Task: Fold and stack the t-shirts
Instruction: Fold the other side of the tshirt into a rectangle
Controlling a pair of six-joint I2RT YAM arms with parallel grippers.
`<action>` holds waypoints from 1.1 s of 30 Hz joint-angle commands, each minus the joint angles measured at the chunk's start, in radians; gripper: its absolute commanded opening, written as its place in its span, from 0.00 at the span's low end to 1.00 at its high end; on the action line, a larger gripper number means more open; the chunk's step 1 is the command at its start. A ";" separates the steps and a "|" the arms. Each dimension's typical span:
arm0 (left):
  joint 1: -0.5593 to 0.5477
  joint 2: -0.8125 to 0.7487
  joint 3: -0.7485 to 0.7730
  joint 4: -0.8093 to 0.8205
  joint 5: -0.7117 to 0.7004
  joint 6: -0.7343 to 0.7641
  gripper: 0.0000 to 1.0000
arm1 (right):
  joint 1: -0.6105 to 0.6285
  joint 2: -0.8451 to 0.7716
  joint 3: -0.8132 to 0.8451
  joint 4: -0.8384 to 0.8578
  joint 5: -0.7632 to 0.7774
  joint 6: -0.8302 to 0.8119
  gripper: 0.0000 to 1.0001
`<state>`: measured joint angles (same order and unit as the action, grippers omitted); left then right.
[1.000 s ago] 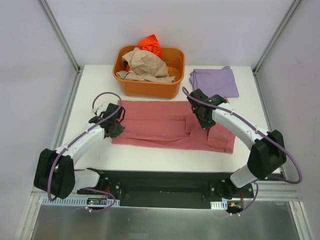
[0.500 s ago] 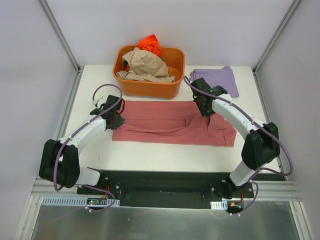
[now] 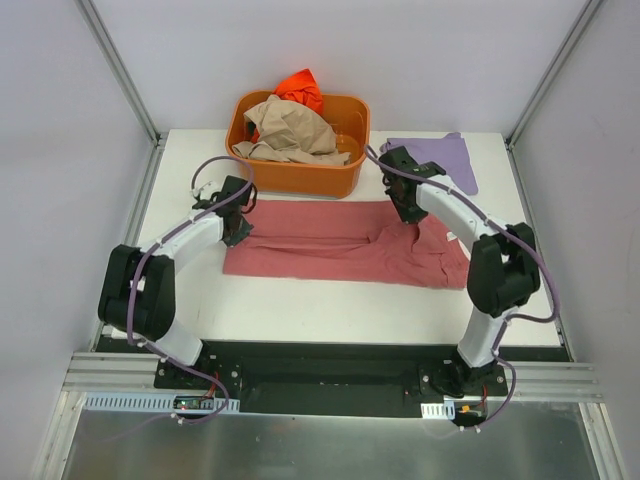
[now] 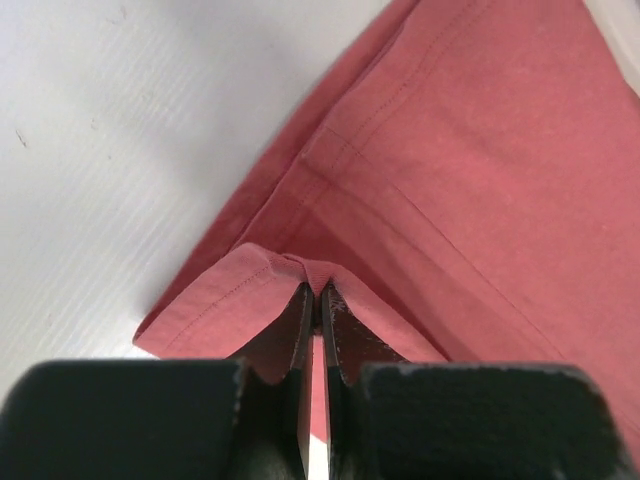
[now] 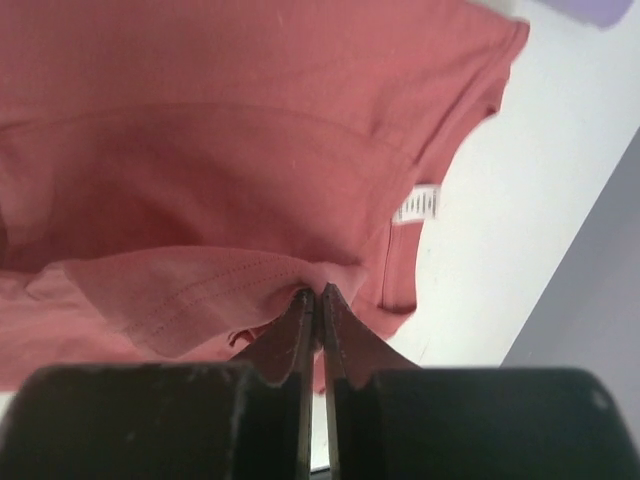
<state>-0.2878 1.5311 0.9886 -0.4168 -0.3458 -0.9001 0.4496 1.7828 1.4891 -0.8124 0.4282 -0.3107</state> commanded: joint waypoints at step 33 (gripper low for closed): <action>0.021 0.132 -0.051 0.151 0.222 0.159 0.99 | -0.143 0.124 -0.125 0.216 0.009 0.033 0.96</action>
<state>-0.2687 1.6508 0.9653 -0.2729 -0.1120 -0.7570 0.3626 1.8893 1.2922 -0.5812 0.3328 -0.3069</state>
